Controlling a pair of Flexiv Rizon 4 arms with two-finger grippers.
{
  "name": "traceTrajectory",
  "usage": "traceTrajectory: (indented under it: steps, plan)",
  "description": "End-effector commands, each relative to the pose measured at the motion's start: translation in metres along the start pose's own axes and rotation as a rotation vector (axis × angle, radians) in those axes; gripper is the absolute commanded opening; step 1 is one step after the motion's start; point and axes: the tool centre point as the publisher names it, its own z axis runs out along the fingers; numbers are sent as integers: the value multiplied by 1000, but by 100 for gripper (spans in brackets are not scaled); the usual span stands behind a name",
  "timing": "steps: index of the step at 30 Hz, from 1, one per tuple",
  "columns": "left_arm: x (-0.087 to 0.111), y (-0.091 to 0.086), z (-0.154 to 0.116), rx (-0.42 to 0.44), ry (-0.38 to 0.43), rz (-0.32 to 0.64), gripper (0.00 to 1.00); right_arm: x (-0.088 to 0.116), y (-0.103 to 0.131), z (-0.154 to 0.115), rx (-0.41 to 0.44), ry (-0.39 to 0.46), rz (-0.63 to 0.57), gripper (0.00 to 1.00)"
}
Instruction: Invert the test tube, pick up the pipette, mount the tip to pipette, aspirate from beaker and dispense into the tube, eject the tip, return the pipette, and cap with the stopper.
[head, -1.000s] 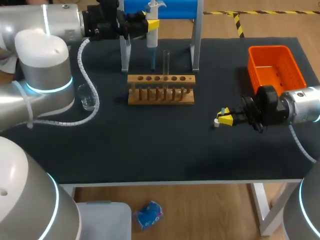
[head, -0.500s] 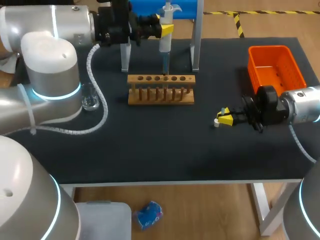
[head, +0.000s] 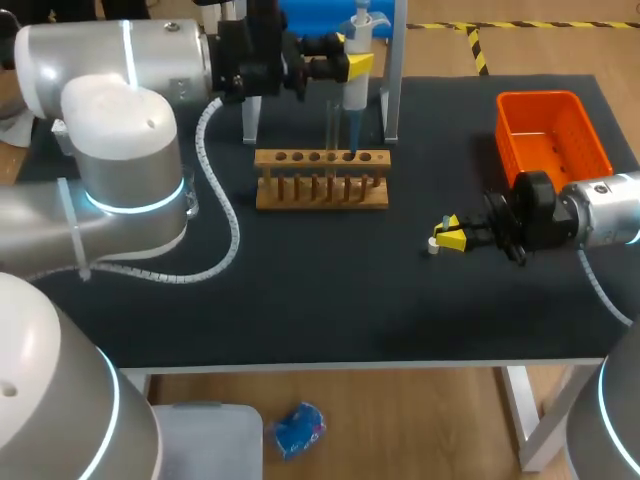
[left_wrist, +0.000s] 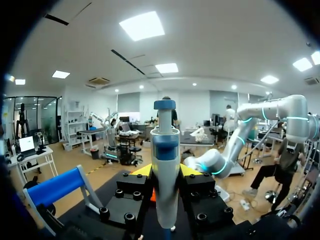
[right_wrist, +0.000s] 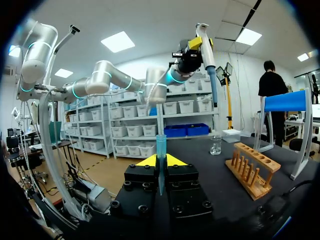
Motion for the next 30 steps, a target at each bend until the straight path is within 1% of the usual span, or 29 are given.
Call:
traceTrajectory:
  steps: [1, 15, 18, 21, 22, 27, 30]
  plan:
    - [-3, -5, 0, -5, 17, -1, 0, 0, 0, 0, 2, 0, 0, 0]
    - [-3, -5, -2, -2, 20, -11, 0, 0, 0, 0, 2, 0, 0, 0]
    - [-3, -5, -2, -2, 20, -11, 0, -11, -3, 4, 27, -42, -23, 0]
    - [-3, -5, -2, -2, 20, -11, 0, -21, -4, 10, 34, -79, -43, 0]
    - [-3, -5, -2, -2, 20, -11, 0, -25, -4, 12, 20, -86, -43, 0]
    - [-3, -5, -2, -2, 20, -11, 0, -40, -5, 27, 11, -75, -44, 0]
    - [-3, -5, -2, -2, 20, -11, 0, -45, -2, 39, 1, -59, -50, 0]
